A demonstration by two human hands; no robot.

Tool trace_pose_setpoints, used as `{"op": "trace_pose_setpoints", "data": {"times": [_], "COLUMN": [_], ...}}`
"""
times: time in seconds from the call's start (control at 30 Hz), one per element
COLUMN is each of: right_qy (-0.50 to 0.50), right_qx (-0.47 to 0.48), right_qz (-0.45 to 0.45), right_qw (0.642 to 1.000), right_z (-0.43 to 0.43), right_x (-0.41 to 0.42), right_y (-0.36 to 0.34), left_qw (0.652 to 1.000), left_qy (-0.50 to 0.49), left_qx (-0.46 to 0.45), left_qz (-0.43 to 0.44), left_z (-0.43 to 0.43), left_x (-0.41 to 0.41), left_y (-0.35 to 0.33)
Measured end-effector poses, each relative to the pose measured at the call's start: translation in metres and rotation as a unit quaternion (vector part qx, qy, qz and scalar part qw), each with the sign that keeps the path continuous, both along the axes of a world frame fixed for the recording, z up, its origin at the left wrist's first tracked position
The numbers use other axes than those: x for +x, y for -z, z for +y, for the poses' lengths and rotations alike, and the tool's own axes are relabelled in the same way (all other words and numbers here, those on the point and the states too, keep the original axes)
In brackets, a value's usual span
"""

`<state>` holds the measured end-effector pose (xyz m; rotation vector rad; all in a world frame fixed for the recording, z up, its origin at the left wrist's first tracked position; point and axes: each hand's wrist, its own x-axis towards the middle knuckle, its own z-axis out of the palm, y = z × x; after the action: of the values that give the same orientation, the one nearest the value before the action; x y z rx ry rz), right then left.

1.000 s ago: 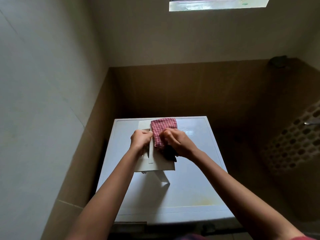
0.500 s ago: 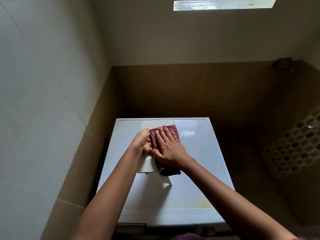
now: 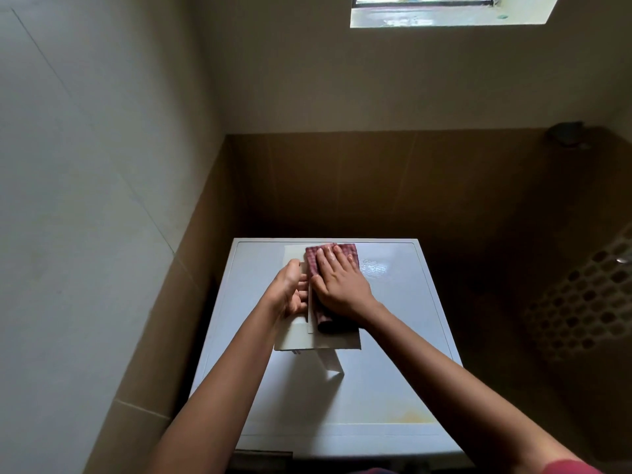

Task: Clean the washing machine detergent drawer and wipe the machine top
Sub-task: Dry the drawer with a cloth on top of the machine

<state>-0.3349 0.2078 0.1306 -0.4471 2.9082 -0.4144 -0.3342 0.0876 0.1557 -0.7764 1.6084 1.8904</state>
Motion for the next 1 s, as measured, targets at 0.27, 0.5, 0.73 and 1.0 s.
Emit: {"op": "trace_pose_setpoints", "data": {"times": [0.27,0.5,0.73,1.0], "right_qy": [0.027,-0.066,-0.065,-0.035], "right_qx": [-0.012,0.018,0.027,0.012], "right_qz": [-0.009,0.03,0.031,0.007], "right_qw": [1.0,0.997,0.997,0.999], "right_z": [-0.005,0.008,0.028,0.019], "right_x": [-0.046,0.004,0.043,0.047], "right_y": [-0.001,0.008,0.006,0.004], "left_qw": [1.0,0.998,0.997,0.932], "left_qy": [-0.03,-0.063,-0.058,-0.014], "left_qx": [0.006,0.026,-0.005,-0.314], "left_qz": [0.003,0.004,0.051,0.178], "left_z": [0.005,0.005,0.0,-0.044], "left_x": [0.002,-0.002,0.003,0.018], "left_y": [0.0,-0.001,-0.003,0.019]}}
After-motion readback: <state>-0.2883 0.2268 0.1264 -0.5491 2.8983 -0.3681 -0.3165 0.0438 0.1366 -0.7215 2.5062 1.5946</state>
